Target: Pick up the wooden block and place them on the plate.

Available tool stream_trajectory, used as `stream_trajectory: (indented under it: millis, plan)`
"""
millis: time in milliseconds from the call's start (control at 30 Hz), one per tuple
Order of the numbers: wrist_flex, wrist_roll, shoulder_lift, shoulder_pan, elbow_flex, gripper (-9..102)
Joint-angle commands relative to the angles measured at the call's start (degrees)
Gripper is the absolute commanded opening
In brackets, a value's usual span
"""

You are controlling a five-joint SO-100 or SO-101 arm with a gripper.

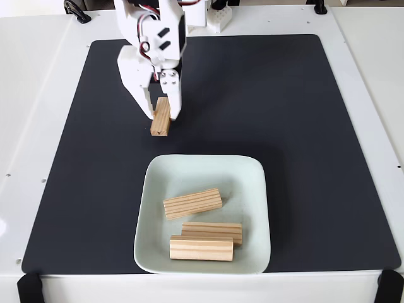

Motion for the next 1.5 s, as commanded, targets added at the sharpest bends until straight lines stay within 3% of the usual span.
stream_trajectory:
  millis: [0,200,267,633,767,900,1267,1467]
  plan:
    - [-0.7,10.6,10.3,-2.3,0.8,0]
    - [-1.7,30.3,22.8,-8.2,3.8,0]
    - [-5.7,37.3,25.9,-9.9,5.4,0]
    - [-61.7,65.6,32.9,-13.6,33.4,-1]
    - [-71.7,70.7,26.6,-13.5,35.0,-1]
    - [-67.4,73.8,19.0,-12.9,27.4,-1]
    - [-33.8,84.1,-3.3,-12.7,-11.4,-1]
    - [-21.8,87.4,-12.4,-12.7,-29.5,-1]
